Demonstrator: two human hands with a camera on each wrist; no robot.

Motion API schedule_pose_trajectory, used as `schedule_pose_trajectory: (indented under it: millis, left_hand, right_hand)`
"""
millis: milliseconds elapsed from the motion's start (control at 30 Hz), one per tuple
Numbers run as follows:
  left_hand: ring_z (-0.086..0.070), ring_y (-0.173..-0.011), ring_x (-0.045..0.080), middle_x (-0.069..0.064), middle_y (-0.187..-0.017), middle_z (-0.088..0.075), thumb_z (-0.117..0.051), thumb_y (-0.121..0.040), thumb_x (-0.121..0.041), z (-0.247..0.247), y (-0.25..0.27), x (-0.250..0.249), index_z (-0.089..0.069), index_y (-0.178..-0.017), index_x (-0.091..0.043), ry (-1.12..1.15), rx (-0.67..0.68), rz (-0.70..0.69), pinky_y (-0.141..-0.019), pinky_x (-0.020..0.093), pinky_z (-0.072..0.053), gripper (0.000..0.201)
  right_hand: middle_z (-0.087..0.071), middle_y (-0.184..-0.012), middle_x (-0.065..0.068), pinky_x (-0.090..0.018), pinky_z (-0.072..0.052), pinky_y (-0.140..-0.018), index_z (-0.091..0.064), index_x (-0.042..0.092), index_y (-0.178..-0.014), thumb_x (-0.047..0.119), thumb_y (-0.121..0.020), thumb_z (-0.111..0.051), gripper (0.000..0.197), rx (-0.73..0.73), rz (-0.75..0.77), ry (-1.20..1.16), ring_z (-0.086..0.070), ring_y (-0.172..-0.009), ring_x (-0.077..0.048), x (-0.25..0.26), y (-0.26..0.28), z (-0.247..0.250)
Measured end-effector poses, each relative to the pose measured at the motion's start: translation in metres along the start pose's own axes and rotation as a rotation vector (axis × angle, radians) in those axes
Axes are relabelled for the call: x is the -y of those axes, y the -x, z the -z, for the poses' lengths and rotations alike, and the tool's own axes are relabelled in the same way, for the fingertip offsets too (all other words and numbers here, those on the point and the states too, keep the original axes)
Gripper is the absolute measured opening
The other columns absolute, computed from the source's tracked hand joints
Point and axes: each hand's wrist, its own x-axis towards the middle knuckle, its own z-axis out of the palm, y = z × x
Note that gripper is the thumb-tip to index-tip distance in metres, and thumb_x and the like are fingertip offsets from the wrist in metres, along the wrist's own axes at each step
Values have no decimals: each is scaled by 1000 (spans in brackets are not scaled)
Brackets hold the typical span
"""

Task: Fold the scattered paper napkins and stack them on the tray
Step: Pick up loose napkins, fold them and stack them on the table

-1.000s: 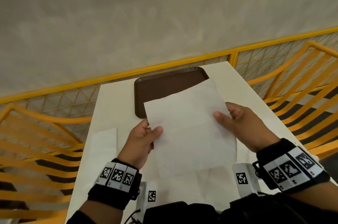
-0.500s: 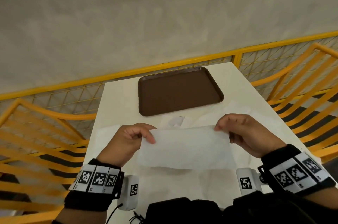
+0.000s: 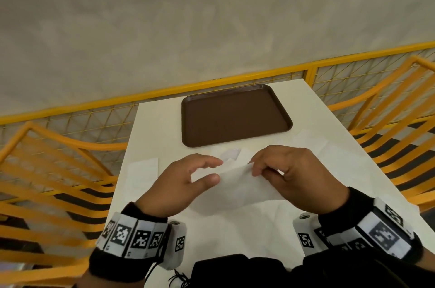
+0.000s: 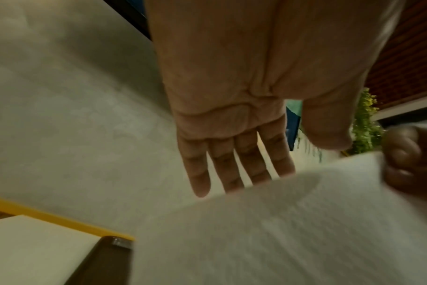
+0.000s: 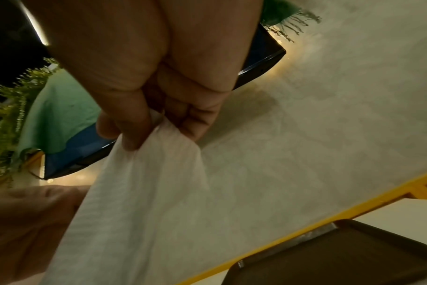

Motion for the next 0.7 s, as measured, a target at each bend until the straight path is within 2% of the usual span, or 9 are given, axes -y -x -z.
schedule_pose_trajectory:
  millis: [100, 200, 267, 333, 433, 500, 567, 633, 700]
  left_hand:
    - [-60, -94, 2, -17, -95, -68, -70, -81, -32, -7, -3, -4, -70, -86, -35, -3, -58, 8, -78, 5, -39, 5]
    - [-61, -77, 5, -6, -81, -69, -76, -77, -22, -10, -4, -6, -68, -71, -26, 85, -116, 12, -69, 8, -42, 10]
    - [-56, -65, 4, 1, -73, -67, -78, -74, -20, -10, -4, -6, -65, -65, -24, 116, -128, 16, -63, 10, -41, 16]
    - [-51, -60, 4, 1, -67, -62, -79, -73, -23, -9, -4, 3, -63, -65, -23, 146, -119, 60, -60, 15, -42, 18]
    - [-54, -65, 15, 2, -69, -59, -77, -67, -38, 1, -6, 38, -58, -72, -23, 249, -185, 193, -64, 28, -44, 24]
    - [-57, -69, 22, 9, -73, -61, -76, -73, -29, 12, -4, 76, -50, -76, -23, 287, -358, 359, -67, 33, -43, 27]
    - [-59, -75, 29, 12, -79, -65, -69, -82, -22, 15, -2, 111, -43, -81, -20, 190, -500, 518, -68, 33, -41, 26]
    - [-60, -83, 33, 16, -87, -66, -63, -85, -16, 20, 7, 143, -48, -87, -13, 55, -607, 620, -69, 32, -38, 16]
    - [-58, -91, 33, 17, -100, -66, -56, -88, -7, 23, 15, 171, -58, -98, -8, -27, -615, 690, -76, 33, -39, 10]
  right_hand:
    - [-68, -89, 11, -13, -48, -76, -65, 23, -83, 2, -80, -60, 21, -10, 17, -6, -62, -85, -3, 1, -3, 1]
    - [-68, -90, 12, -17, -49, -75, -67, 22, -86, 7, -83, -61, 17, -33, 6, -14, -62, -84, -1, 1, -3, 2]
    - [-64, -95, 22, -12, -47, -76, -66, 25, -95, 15, -84, -64, 15, -52, -38, -43, -59, -86, 5, 2, -3, 3]
    - [-57, -103, 31, -7, -43, -79, -58, 38, -108, 26, -82, -72, 32, -57, -109, -70, -57, -91, 7, 2, -1, 3]
    - [-58, -108, 26, -10, -45, -82, -45, 53, -112, 32, -80, -73, 47, -13, -225, -64, -59, -98, -1, -3, 5, 3]
    - [-59, -104, 26, -11, -47, -81, -45, 53, -113, 36, -80, -70, 45, 44, -256, -20, -59, -96, 0, -9, 9, -1]
    - [-60, -100, 26, -10, -48, -79, -46, 52, -113, 37, -81, -68, 42, 103, -312, 7, -61, -93, 0, -17, 21, 3]
    - [-61, -97, 24, -8, -47, -79, -47, 53, -111, 36, -82, -69, 40, 145, -348, 8, -62, -90, 0, -23, 30, 0]
    - [-63, -94, 21, -10, -46, -79, -50, 52, -110, 34, -83, -69, 38, 171, -374, 10, -63, -88, 0, -28, 36, -3]
